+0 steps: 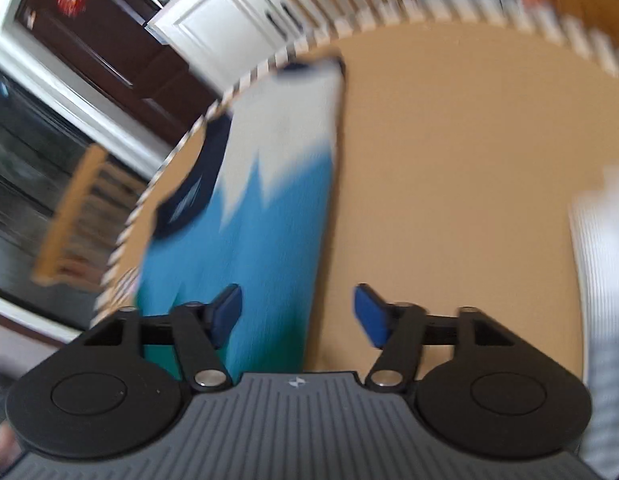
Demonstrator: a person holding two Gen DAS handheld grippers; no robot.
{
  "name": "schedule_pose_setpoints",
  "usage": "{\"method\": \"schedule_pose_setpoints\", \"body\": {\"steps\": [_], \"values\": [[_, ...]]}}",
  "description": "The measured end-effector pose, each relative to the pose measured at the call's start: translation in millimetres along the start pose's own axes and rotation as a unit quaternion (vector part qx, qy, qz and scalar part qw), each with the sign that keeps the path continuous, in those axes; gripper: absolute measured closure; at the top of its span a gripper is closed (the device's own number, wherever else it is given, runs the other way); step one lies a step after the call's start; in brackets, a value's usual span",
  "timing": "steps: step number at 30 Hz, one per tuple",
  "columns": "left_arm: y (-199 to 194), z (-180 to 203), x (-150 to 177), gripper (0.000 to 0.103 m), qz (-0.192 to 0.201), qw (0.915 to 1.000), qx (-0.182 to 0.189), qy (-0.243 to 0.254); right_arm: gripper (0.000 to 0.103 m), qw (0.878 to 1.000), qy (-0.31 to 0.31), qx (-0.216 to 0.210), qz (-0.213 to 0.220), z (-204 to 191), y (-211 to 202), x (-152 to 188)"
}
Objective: Fold clothes
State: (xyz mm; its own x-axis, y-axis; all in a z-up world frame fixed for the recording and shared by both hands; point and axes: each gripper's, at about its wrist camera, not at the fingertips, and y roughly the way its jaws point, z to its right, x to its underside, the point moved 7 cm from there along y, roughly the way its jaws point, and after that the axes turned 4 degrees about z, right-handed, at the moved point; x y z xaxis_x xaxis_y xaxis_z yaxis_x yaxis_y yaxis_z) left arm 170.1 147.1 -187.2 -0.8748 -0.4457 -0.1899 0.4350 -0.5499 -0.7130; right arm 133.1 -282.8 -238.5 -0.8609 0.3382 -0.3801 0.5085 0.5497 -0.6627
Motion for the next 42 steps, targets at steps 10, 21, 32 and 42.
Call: {"method": "schedule_pose_setpoints", "body": {"steps": [10,21,32,42], "values": [[28,16,36,0.011,-0.096,0.9933,0.054,0.035,0.043,0.976,0.189,-0.077,-0.075,30,-8,115],[54,24,90,0.024,-0.131,0.9809,0.143,-0.015,0.06,0.966,0.201,-0.115,-0.113,-10,43,115],[49,13,111,0.086,-0.09,0.9916,0.081,-0.045,0.087,0.972,0.181,-0.1,-0.114,-19,30,110],[-41,51,196,0.087,-0.125,0.9634,0.139,-0.193,0.087,0.953,0.209,-0.108,-0.192,-41,-64,136]]}}
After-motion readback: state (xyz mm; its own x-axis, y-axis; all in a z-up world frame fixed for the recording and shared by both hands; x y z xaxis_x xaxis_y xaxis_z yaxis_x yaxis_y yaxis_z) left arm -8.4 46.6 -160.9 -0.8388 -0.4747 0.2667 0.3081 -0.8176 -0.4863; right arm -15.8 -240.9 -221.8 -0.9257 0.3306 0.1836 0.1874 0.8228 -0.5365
